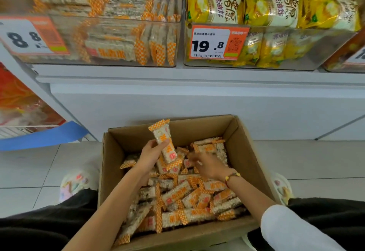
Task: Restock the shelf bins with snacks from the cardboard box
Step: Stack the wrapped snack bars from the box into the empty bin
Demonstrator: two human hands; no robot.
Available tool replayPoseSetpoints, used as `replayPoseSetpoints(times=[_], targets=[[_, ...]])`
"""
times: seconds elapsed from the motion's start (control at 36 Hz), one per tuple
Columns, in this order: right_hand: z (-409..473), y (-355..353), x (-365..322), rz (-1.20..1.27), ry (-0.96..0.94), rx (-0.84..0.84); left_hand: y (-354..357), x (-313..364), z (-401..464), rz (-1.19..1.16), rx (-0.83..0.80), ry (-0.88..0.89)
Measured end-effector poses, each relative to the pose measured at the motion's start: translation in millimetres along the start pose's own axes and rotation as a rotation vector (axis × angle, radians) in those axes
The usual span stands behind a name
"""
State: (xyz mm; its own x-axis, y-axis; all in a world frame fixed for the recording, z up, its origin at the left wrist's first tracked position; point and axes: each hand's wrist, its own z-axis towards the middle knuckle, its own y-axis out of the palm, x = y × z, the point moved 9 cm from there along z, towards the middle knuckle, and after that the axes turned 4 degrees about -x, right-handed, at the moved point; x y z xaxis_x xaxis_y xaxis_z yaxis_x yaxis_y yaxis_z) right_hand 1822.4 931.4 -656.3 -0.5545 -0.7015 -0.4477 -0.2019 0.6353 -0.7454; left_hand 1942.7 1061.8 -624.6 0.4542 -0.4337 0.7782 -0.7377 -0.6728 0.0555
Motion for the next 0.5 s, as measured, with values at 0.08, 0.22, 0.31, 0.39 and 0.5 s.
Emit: replayPoseSetpoints(times=[0.08, 0.22, 0.31, 0.39, 0.5], targets=[[2, 37, -1, -0.415, -0.055, -0.147, -3, -1, -1, 0.051, -0.042, -0.002], [5, 49, -19, -0.822, -0.113, -0.149, -2, 2, -12, 0.118, -0.153, -0.006], [8, 46, -25, -0.818, -0.129, -0.149, -1, 8, -18, 0.171, -0.205, 0.014], [4, 47, -28, -0.784, -0.164, -0.19, -4, 13, -23, 0.196, -0.234, 0.036], [0, 32, -19, -0.407, -0.156, -0.136, -6, 23, -29, 0.144, -0.244, 0.054]])
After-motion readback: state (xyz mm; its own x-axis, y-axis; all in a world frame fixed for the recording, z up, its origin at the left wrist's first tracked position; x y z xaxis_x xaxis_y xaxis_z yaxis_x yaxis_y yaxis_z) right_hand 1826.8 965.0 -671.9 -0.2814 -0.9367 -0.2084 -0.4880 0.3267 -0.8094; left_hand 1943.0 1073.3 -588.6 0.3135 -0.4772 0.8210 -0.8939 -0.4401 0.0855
